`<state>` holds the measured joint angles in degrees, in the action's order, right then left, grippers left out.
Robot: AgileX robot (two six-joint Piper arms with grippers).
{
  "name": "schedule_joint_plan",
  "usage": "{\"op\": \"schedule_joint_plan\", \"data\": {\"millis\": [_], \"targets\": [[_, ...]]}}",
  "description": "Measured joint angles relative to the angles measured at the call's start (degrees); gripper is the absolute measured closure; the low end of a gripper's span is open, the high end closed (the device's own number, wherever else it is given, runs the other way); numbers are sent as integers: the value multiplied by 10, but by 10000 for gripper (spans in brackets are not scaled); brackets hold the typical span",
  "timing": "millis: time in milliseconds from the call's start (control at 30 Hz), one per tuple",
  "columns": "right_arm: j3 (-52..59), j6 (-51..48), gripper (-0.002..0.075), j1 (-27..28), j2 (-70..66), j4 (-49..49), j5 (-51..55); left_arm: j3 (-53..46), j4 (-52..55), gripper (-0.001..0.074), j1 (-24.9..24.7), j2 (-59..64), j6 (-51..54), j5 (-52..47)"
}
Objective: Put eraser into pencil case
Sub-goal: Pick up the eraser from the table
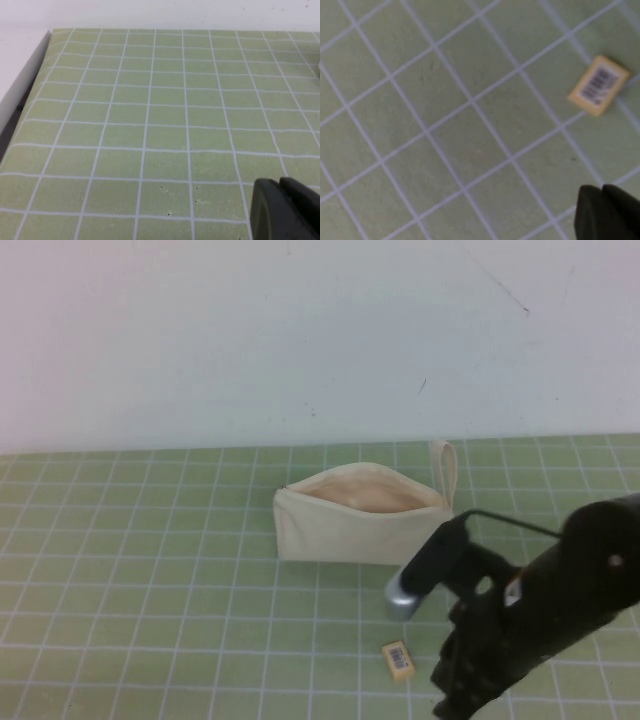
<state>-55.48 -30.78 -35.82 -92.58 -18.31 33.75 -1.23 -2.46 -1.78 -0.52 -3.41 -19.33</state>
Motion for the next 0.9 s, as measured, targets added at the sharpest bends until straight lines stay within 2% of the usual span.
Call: {"op": "schedule_joint_plan", "data": {"millis": [100,200,300,433,500,633,900], "targets": [[-24,31,722,-14,-36,5,10,0,0,736,0,0,0,0],[-61,65,668,-15,-70,5,24,0,0,736,0,0,0,0],[-96,79,545,-15,-99,4,32,0,0,736,0,0,0,0],[-133,90,330,-15,-131,2,33,0,0,736,0,0,0,0],[-146,91,287,-16,-148,1,33,0,0,736,0,0,0,0],[-163,93,279,-16,-187,0,31,0,0,736,0,0,0,0],[-190,94,343,-16,-218,8,33,0,0,736,0,0,0,0]]}}
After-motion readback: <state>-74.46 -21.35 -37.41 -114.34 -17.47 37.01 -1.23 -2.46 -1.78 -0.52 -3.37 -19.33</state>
